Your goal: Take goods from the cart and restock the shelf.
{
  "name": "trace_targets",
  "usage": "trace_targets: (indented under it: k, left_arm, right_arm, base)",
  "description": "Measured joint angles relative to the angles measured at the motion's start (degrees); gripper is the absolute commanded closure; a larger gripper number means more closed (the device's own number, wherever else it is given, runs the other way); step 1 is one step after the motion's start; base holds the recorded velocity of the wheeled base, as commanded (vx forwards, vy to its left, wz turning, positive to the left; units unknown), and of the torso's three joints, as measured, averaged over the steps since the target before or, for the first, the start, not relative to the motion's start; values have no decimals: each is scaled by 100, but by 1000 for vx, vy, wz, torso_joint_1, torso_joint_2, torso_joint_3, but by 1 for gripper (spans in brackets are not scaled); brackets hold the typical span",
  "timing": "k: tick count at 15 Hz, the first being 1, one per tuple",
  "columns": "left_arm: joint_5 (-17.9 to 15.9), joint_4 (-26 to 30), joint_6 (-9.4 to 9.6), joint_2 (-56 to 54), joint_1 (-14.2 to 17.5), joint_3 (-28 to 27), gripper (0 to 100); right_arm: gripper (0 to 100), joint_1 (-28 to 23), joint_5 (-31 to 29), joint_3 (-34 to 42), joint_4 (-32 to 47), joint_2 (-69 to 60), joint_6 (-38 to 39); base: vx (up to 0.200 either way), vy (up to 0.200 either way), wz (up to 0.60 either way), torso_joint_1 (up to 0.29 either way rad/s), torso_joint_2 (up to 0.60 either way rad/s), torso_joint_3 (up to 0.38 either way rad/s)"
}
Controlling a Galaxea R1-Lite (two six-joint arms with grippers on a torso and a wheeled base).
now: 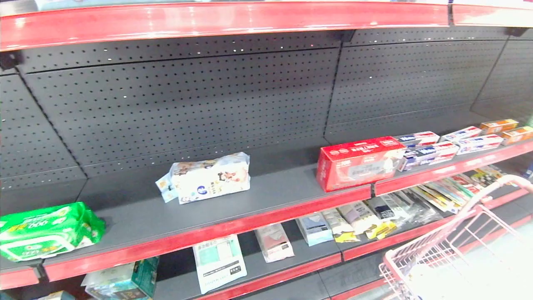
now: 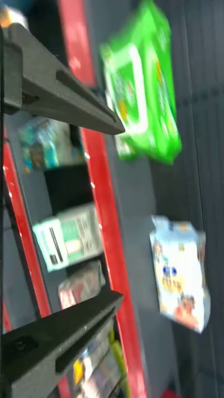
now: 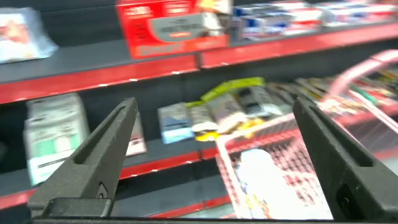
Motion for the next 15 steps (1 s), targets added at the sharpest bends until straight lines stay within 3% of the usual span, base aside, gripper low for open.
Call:
trace_targets:
  k: [13,15]
  left_arm:
    - [-1,-2,0,0,0,0,0]
    - [-1,-2,0,0,0,0,0]
  right_arm:
    - [0,0,-2,0,-2,0,0]
    - [0,0,-2,0,0,0,0]
  base:
    - [0,0,-600,1,3,3]
    - [0,0,0,0,0,0]
